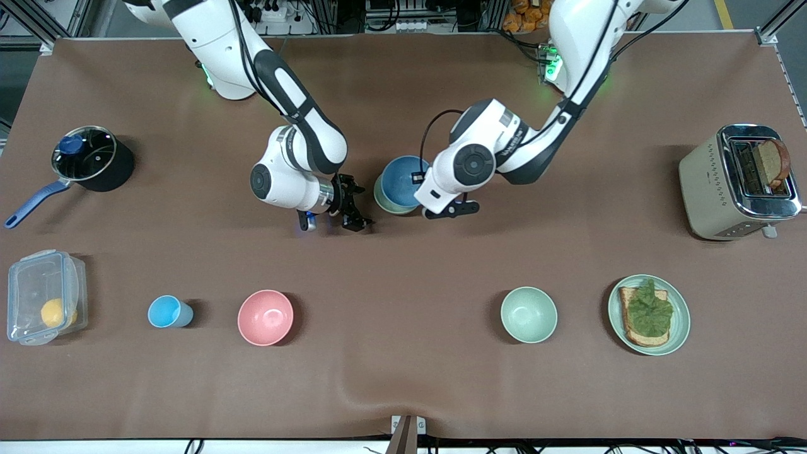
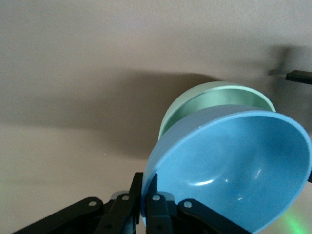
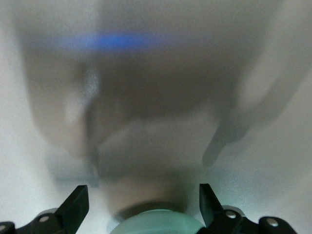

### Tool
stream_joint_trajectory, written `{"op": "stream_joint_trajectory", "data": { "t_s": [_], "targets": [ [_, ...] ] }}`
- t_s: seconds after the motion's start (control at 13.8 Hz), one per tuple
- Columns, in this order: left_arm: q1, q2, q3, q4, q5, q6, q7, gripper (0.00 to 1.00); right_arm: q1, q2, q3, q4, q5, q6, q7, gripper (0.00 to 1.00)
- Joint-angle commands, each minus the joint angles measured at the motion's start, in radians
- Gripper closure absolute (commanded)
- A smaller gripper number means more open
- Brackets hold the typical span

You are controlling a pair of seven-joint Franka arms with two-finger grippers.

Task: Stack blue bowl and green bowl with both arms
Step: 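Lower the blue bowl into the green bowl with the left gripper, then open both grippers and lift them away from the stacked bowls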

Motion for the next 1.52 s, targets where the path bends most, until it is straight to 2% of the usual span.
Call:
{"op": "stream_joint_trajectory", "data": {
  "t_s": [0.0, 0.29, 1.01, 1.09, 1.16, 1.23, 1.45],
  "targets": [
    [-0.006, 0.008, 0.004, -0.004, -0.023, 0.030, -0.006, 1.00, -0.003, -0.005, 0.003, -0.004, 0.051, -0.002, -0.040, 0.00],
    [-0.026, 0.042, 0.006, 0.004, -0.010, 0.079, -0.032, 1.00, -0.004, -0.005, 0.003, -0.004, 0.051, -0.002, -0.041, 0.00],
    [-0.042, 0.079, 0.009, 0.027, -0.009, 0.100, -0.060, 1.00, -0.006, -0.005, 0.003, -0.003, 0.053, -0.003, -0.043, 0.00],
    [-0.042, 0.080, 0.010, 0.030, -0.009, 0.100, -0.061, 0.88, -0.006, -0.005, 0.003, -0.003, 0.053, -0.005, -0.041, 0.00],
    [-0.040, 0.080, 0.010, 0.030, -0.009, 0.100, -0.072, 0.31, -0.007, -0.005, 0.003, -0.003, 0.053, -0.005, -0.043, 0.00],
    [-0.045, 0.082, 0.012, 0.032, 0.002, 0.100, -0.070, 0.00, -0.006, -0.005, 0.003, -0.003, 0.053, -0.005, -0.043, 0.00],
    [-0.049, 0.073, 0.012, 0.035, 0.008, 0.097, -0.077, 0.00, -0.009, -0.007, 0.002, -0.003, 0.050, -0.011, -0.049, 0.00]
  ]
}}
